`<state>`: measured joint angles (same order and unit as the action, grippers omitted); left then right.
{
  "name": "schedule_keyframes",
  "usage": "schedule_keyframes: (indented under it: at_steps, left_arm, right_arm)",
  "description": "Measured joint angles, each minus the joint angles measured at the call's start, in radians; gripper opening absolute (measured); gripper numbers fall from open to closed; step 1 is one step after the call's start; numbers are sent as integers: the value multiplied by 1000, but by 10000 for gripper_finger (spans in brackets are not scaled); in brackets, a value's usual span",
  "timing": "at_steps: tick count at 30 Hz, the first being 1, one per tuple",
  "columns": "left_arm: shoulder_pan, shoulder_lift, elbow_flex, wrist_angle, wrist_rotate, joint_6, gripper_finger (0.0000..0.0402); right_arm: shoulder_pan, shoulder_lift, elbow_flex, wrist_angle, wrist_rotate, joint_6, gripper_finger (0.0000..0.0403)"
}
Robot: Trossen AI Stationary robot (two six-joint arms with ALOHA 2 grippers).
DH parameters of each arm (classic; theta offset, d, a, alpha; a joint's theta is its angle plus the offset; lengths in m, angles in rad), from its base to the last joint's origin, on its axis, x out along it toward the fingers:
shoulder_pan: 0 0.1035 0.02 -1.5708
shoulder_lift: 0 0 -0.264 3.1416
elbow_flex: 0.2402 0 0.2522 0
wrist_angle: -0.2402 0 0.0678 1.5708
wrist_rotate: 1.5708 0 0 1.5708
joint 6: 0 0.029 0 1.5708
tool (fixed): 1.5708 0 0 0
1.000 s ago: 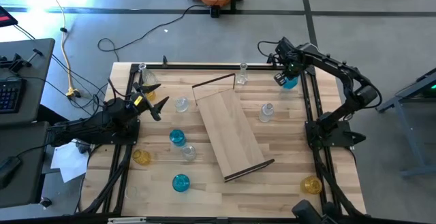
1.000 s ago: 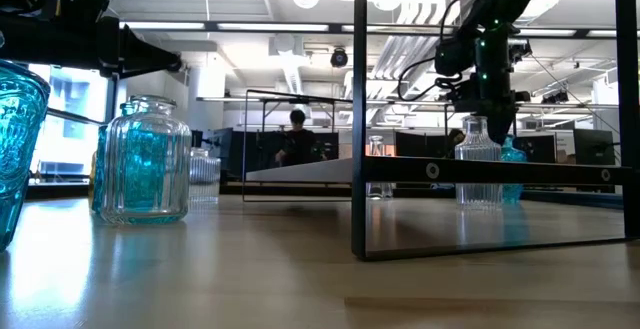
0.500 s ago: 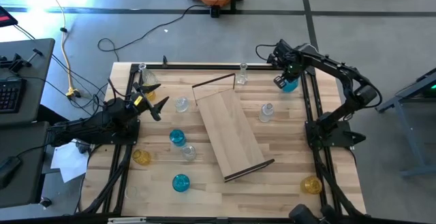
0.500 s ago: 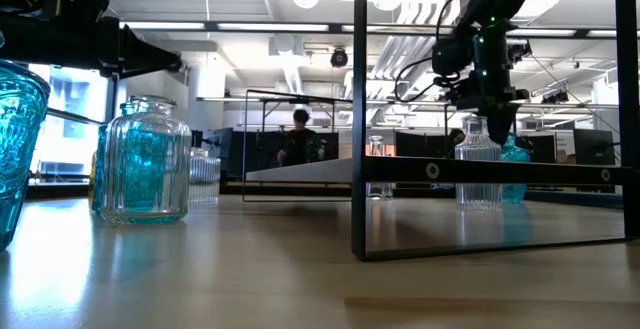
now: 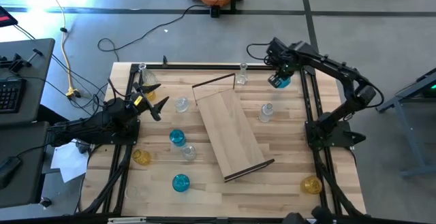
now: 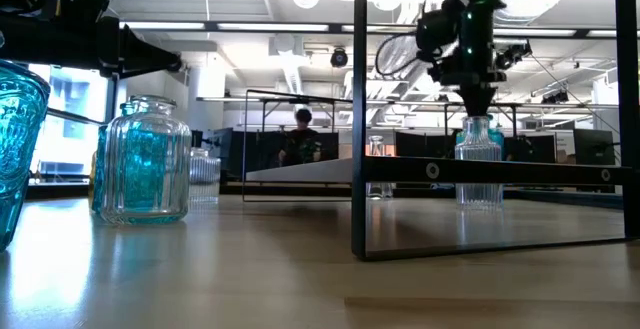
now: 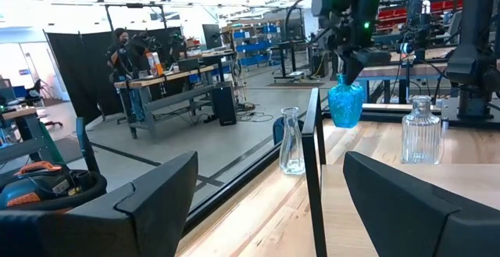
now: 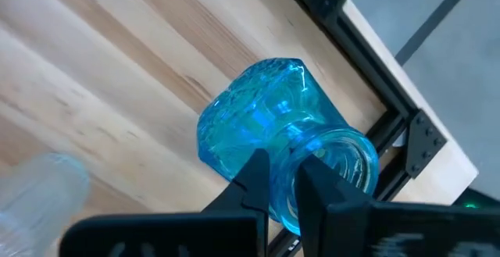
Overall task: Sort vases onto shelf
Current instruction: Put the blue crystal vase on the shelf
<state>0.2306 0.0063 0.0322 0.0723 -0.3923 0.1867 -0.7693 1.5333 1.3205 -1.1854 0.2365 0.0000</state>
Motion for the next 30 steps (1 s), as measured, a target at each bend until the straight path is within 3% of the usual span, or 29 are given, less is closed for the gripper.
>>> schedule_keyframes:
  at_steps: [18, 30]
  left_arm:
    - [0, 0, 0, 0, 0, 0, 314]
    - [0, 0, 0, 0, 0, 0, 314]
  right_arm:
    - [266, -1, 388, -157, -9, 44, 9]
    - [486, 43, 411, -144, -55, 127, 9]
